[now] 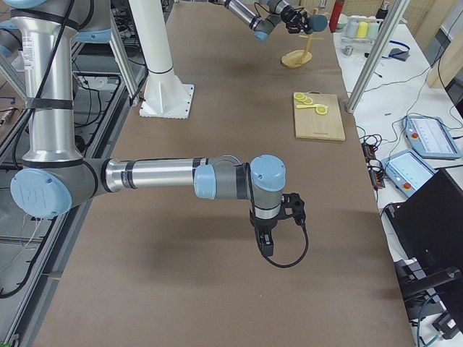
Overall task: Hang cup on storage rack
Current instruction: 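Hook the mug handle onto a rack peg with the left gripper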
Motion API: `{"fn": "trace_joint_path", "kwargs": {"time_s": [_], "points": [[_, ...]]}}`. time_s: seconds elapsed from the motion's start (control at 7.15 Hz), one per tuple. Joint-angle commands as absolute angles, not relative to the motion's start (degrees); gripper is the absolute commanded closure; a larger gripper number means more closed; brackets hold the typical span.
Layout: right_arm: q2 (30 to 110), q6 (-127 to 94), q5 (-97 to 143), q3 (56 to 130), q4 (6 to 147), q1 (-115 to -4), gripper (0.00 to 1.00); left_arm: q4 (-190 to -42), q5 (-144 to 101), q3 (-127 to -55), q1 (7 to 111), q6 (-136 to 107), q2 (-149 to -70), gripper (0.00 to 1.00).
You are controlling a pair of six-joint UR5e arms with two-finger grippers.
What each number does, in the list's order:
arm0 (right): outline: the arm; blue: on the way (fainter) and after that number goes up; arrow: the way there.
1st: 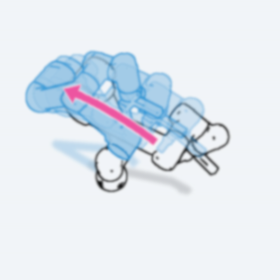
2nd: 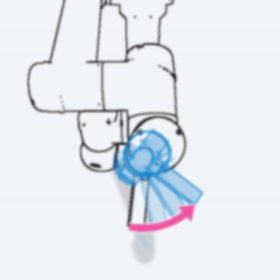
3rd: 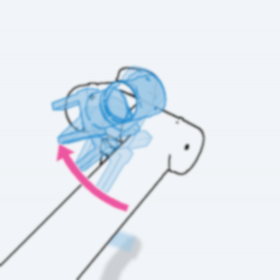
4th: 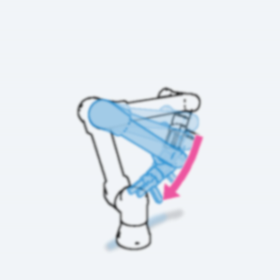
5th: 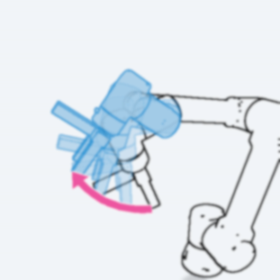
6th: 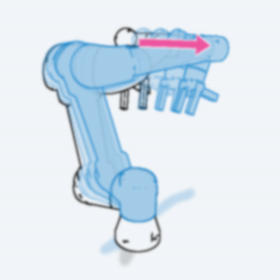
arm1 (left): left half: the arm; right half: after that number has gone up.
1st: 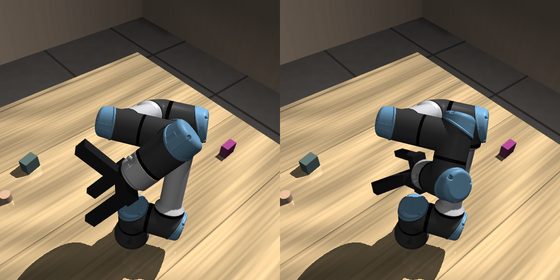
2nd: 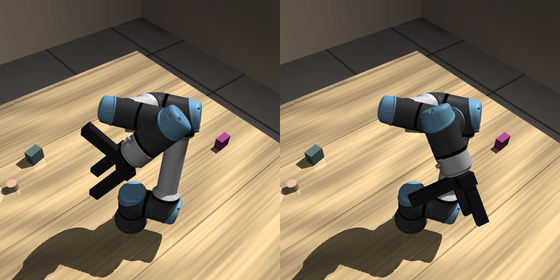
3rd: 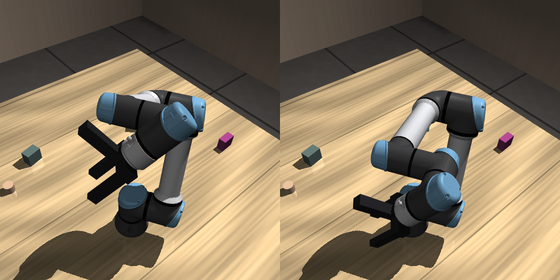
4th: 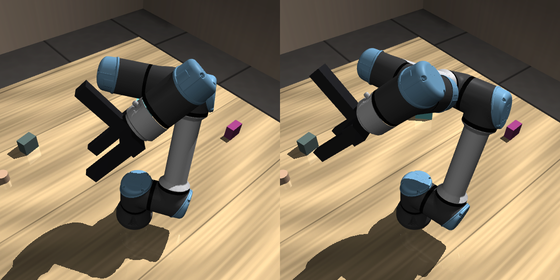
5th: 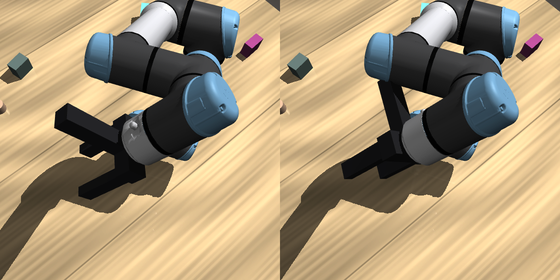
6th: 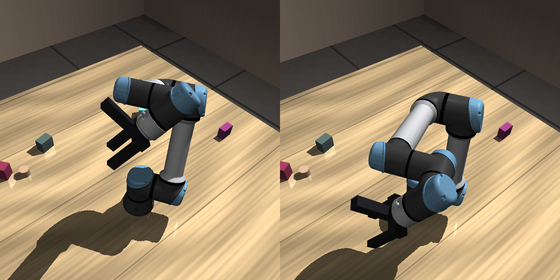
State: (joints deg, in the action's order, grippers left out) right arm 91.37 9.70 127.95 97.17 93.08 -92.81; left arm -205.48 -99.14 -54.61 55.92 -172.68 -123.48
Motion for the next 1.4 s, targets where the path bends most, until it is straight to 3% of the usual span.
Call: {"fn": "trace_joint_path", "kwargs": {"time_s": [0.0,1.26], "points": [[91.23,9.75,127.88,97.21,93.08,-92.81,0.00,-208.39,-98.53,-51.42,56.16,-172.88,-123.40,1.00],[91.32,9.76,127.88,97.21,93.08,-92.81,0.00,-211.11,-98.61,-45.44,57.48,-172.97,-121.91,1.00]]}}
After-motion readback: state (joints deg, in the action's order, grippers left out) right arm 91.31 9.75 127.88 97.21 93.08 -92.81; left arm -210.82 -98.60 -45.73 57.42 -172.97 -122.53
